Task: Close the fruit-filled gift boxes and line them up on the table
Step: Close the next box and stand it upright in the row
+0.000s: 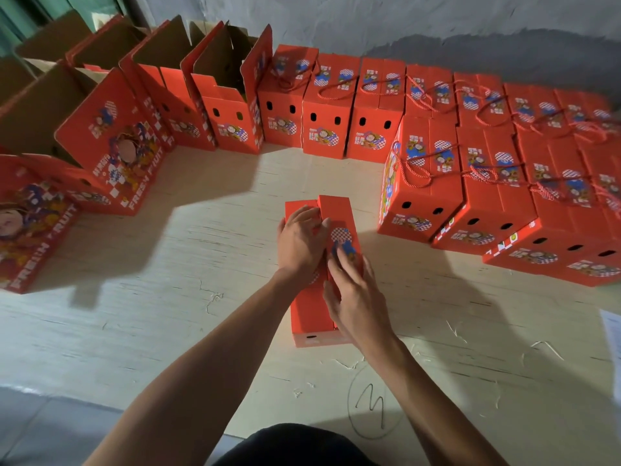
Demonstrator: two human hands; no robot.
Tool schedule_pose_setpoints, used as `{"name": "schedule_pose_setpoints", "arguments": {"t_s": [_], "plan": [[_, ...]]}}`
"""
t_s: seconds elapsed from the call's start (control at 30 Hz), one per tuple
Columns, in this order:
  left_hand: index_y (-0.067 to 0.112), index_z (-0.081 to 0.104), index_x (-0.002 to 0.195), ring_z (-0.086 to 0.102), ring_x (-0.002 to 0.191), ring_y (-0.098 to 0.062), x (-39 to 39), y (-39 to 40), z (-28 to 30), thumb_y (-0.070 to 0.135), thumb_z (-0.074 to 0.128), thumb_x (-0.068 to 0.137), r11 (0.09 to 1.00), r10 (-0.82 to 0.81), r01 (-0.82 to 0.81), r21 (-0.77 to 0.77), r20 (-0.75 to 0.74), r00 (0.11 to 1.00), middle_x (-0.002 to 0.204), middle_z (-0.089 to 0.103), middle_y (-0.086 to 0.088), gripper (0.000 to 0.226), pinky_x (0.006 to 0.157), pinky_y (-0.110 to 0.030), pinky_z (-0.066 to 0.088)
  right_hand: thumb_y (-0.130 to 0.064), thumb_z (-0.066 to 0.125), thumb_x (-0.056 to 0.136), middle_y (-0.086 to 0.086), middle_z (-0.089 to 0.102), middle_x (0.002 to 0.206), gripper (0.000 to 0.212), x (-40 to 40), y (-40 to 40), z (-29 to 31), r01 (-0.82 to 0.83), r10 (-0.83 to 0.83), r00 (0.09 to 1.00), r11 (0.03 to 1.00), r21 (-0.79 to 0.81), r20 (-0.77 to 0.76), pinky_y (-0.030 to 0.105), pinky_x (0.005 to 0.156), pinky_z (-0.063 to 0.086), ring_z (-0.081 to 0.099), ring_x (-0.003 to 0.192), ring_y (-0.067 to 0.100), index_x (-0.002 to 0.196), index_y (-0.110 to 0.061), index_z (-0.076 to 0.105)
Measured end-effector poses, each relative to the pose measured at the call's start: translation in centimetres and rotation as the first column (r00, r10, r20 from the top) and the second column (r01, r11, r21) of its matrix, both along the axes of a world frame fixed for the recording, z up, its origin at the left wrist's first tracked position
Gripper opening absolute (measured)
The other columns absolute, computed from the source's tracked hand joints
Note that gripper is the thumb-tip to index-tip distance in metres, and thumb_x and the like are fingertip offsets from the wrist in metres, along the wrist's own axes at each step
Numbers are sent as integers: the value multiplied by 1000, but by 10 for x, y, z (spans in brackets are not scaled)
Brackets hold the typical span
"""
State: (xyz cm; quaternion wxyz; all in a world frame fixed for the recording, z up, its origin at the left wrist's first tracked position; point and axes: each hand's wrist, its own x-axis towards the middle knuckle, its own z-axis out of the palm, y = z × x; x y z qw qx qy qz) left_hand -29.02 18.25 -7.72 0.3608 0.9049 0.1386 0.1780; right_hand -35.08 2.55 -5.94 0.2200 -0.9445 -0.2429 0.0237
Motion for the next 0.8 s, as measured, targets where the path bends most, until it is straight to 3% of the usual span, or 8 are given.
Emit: {"name": "schedule_pose_setpoints", "arguments": {"t_s": [0.13, 0.33, 0.57, 0.7, 0.8], "plan": [[10, 81, 84, 56, 134, -16, -10, 0, 0, 35, 69, 97, 1000, 6, -6, -24, -9, 1000, 130, 71, 1, 30, 116, -50, 35, -26, 58, 101, -6, 36, 164, 52, -3, 2, 0, 31, -31, 1000, 999, 39, 1, 53, 107, 50, 31, 149, 40, 152, -19, 50], [7, 81, 87, 53, 137, -14, -31, -5, 5, 35, 69, 97, 995, -20, 19, -97, -14, 1000, 132, 70, 0, 31, 117, -48, 35, -21, 62, 98, -4, 36, 164, 54, -4, 2, 1, 32, -31, 999, 997, 75, -18, 51, 115, 43, 32, 149, 39, 151, -16, 51], [2, 78, 90, 47, 141, -17, -55, -20, 0, 31, 65, 100, 983, 53, -52, -174, -3, 999, 136, 67, -2, 34, 116, -41, 39, -21, 57, 99, -8, 26, 169, 58, -2, -2, -1, -9, 9, 1000, 1000, -9, -27, 51, 109, 48, 23, 152, 38, 155, -19, 44], [12, 68, 100, 43, 141, -18, -54, -24, 0, 29, 58, 103, 993, 46, -50, -104, -46, 998, 143, 60, 1, 20, 114, -47, 37, -24, 48, 96, -1, 28, 168, 58, -6, -4, -6, -30, 35, 998, 997, -75, 53, 52, 111, 46, 26, 149, 46, 153, -12, 47], [19, 66, 124, 40, 143, -17, -53, -22, -2, 30, 54, 104, 994, 37, -41, -100, -34, 999, 146, 56, 6, 25, 114, -48, 37, -28, 41, 94, 0, 28, 168, 60, -4, -4, -7, -43, 47, 997, 997, -68, 61, 50, 114, 43, 24, 150, 46, 152, -12, 48]]}}
